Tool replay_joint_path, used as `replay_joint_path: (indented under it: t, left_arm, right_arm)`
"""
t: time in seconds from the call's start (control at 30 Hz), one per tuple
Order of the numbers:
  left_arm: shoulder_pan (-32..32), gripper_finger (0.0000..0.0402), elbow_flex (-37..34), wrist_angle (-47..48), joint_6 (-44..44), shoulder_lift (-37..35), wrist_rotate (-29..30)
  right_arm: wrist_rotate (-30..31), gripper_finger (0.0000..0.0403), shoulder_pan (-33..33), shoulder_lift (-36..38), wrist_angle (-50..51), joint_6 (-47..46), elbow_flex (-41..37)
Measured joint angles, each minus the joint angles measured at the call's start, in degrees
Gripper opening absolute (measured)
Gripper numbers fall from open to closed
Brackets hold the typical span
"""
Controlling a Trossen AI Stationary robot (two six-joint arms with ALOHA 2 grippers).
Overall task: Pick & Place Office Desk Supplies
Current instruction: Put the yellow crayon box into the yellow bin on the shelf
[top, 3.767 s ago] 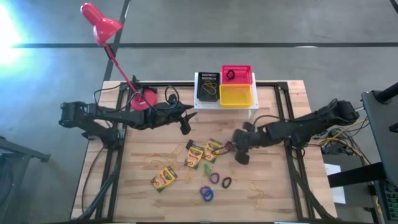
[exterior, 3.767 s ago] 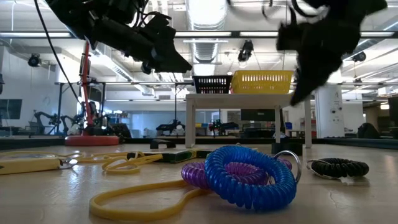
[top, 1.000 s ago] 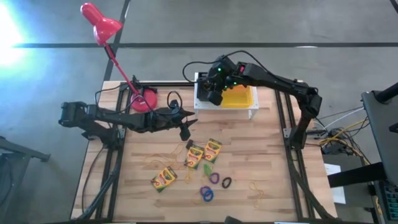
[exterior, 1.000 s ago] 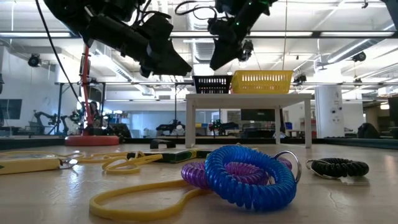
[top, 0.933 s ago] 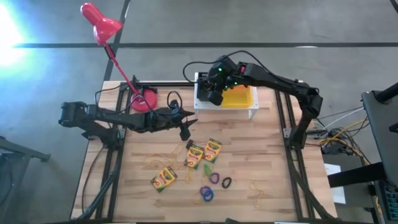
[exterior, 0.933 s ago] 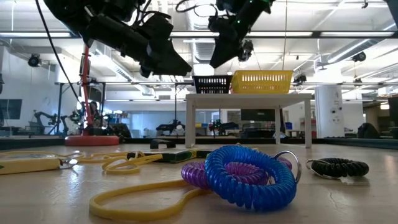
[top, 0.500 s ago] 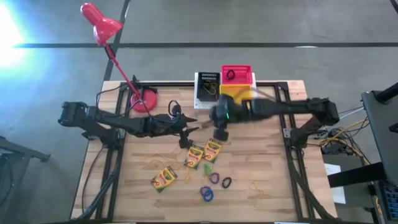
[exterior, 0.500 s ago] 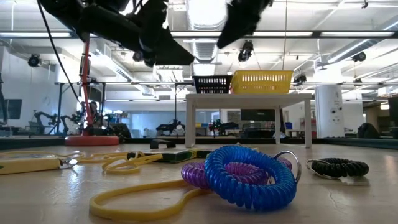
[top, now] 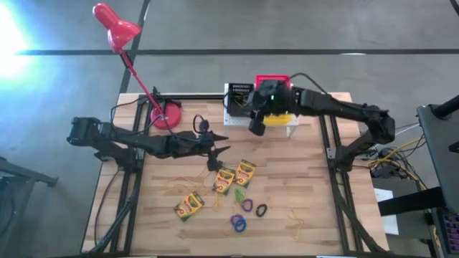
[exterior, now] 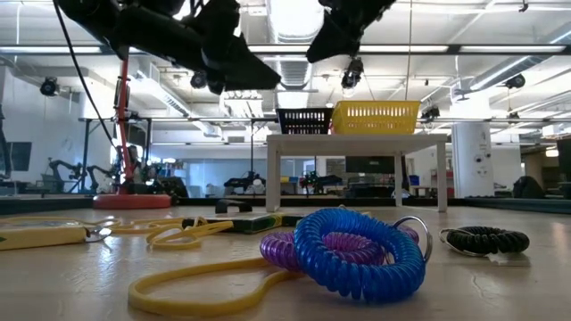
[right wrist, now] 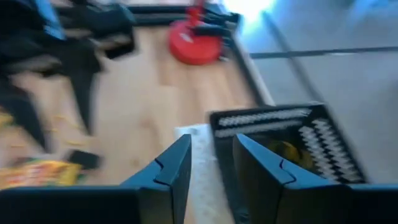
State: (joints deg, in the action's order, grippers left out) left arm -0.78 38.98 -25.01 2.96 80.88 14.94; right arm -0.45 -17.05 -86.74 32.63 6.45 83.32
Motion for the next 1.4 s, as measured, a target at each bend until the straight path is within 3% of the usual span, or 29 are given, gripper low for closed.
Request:
replay_joint_path:
  t: [0.07,0.2,0.4,0.57,0.7,0.87,1.07,1.23,1.4]
  left_arm:
    - [0.0,0.0163,0.0,1.8,-0.1,0.0,-0.6]
    - [0.1,0.0163,0.0,4.5,-0.2,1.4,-3.9]
    - [0.1,0.0163,0.6,4.4,-1.9,6.8,-19.1]
    - [0.0,0.0156,1.4,5.3,-0.3,10.6,-26.5]
    - [0.3,0.0125,3.5,7.1,0.1,13.4,-34.2]
    - [0.5,0.0067,7.3,9.7,0.7,18.2,-41.7]
    - [1.4,0.0006,11.5,15.5,1.5,21.7,-41.9]
    - [3.6,0.0009,12.1,15.2,-3.7,21.7,-36.1]
    - [5.9,0.0008,12.2,14.0,-9.9,22.7,-36.2]
  right_arm:
    - [-5.3,0.0123,-0.9,0.1,-0.1,-0.8,-0.3]
    - [-6.9,0.0123,2.1,0.0,1.6,-3.7,-3.0]
    - [-6.8,0.0108,11.4,0.2,3.3,-14.0,-11.2]
    - [0.5,0.0094,20.4,0.1,-4.2,-28.3,-21.8]
    - [11.4,0.0095,24.5,0.0,-10.9,-45.5,-30.2]
    - [12.4,0.0131,26.1,-0.3,-27.0,-56.1,-40.9]
    - [12.5,0.0185,26.2,-1.7,-40.8,-61.0,-49.2]
    - [12.5,0.02,26.2,-4.7,-45.0,-65.7,-51.8]
    - [12.0,0.0197,26.2,-8.5,-46.2,-67.3,-50.6]
